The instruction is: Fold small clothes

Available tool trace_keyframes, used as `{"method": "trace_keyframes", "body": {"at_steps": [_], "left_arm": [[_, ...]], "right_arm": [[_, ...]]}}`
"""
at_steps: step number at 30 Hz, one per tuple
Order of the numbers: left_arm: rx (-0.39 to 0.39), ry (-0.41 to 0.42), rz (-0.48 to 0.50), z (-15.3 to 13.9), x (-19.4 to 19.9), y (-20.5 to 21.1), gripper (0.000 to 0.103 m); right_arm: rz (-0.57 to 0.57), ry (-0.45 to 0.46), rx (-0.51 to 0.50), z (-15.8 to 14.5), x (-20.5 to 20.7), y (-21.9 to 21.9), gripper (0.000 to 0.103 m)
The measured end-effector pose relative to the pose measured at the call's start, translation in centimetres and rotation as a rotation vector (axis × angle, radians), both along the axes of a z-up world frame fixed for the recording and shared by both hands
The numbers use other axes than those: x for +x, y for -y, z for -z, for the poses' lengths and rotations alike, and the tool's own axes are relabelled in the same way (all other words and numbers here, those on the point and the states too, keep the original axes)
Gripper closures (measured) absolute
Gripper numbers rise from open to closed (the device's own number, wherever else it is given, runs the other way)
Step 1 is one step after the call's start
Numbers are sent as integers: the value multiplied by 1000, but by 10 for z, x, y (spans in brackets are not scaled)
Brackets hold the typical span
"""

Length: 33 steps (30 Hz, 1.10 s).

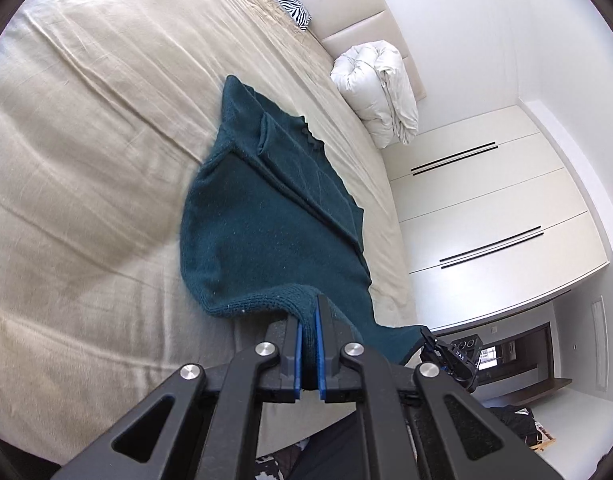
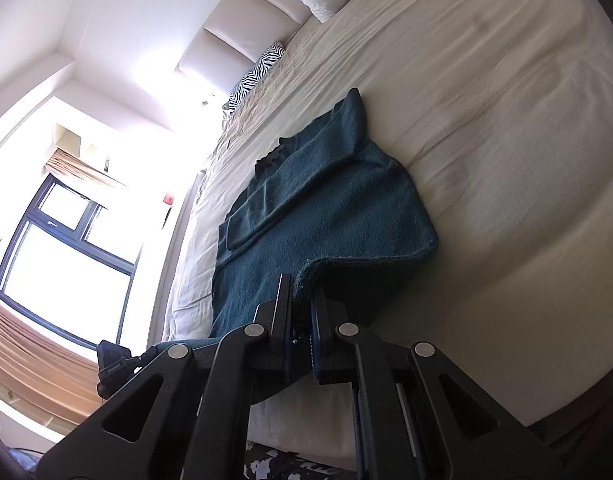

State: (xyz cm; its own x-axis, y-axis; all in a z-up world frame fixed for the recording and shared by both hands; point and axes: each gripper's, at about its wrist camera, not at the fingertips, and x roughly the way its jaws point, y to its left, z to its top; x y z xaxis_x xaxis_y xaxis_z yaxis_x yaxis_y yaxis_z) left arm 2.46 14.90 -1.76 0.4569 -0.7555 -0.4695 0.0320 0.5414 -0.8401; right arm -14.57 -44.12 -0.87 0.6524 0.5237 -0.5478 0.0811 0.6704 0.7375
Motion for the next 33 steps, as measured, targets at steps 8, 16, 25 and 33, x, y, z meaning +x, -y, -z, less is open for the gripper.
{"method": "trace_keyframes", "body": {"at_steps": [8, 16, 25, 33], "left_arm": [[-63, -27, -52, 5, 46, -14, 97], [-78, -27, -78, -2, 116, -13, 97], [-61, -51, -108, 0, 200, -7, 97], [-75, -138, -150, 39, 260, -11, 97]], "right_arm": [[13, 39, 11, -19, 60, -5, 97], [91, 63, -9, -26, 131, 11, 97], [120, 53, -87, -24, 230, 16, 97], [154, -18, -125, 15, 310, 15, 97]]}}
